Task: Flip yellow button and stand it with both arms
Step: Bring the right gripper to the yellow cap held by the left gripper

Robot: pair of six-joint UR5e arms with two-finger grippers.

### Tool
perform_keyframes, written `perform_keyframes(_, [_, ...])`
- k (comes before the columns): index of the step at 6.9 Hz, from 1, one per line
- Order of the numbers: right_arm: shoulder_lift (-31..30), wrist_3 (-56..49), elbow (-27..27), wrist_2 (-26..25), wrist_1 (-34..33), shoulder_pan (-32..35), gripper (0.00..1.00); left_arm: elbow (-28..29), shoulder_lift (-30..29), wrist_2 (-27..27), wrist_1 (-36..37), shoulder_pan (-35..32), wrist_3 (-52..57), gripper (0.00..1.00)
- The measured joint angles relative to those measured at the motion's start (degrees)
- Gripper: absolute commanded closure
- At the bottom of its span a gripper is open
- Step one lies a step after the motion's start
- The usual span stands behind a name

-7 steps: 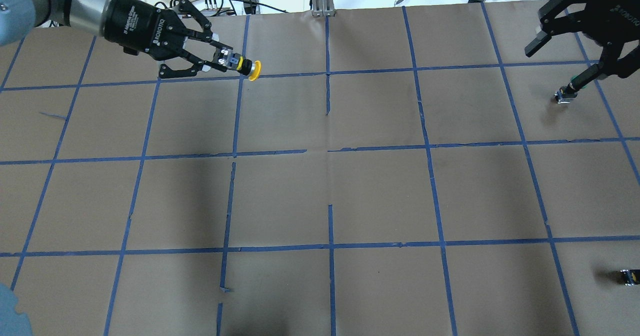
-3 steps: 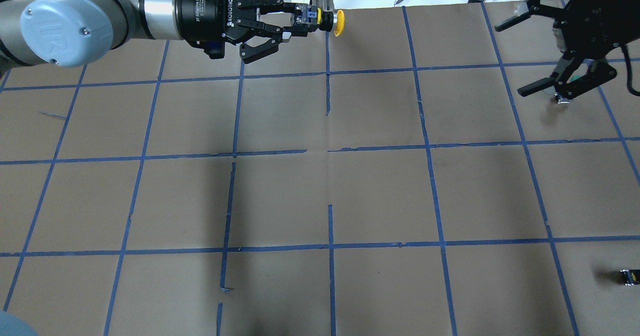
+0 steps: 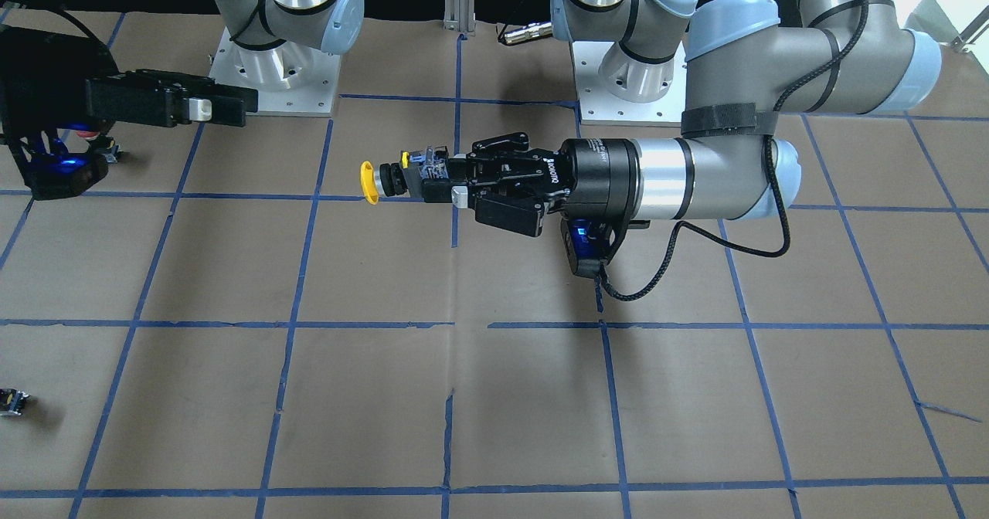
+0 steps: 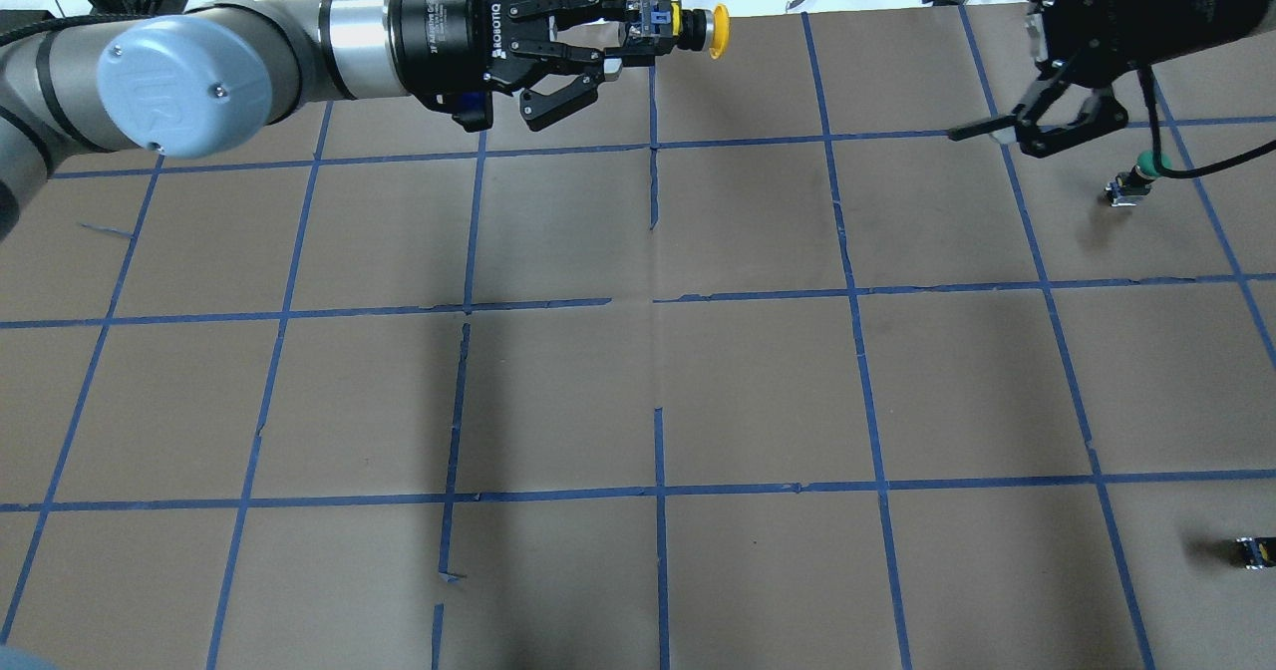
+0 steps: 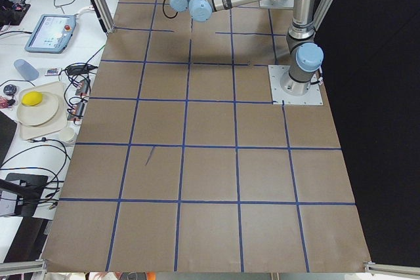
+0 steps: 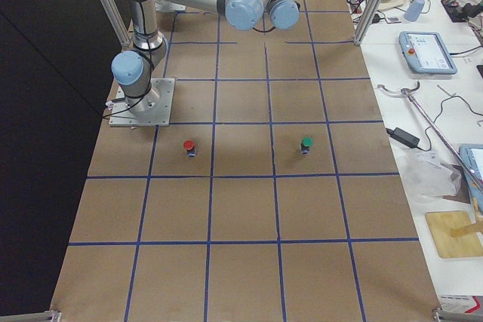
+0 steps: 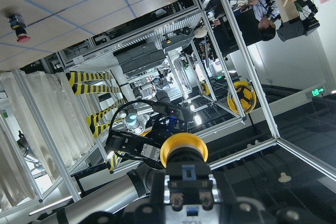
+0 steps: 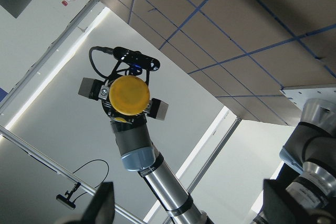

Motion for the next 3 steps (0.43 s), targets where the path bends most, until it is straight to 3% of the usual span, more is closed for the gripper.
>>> perform_keyframes(3, [3.3, 0.5, 0.1, 6.9, -0.5, 5.8, 0.01, -3.4, 2.1, -3.3, 0.0, -1.0, -1.4, 1.00])
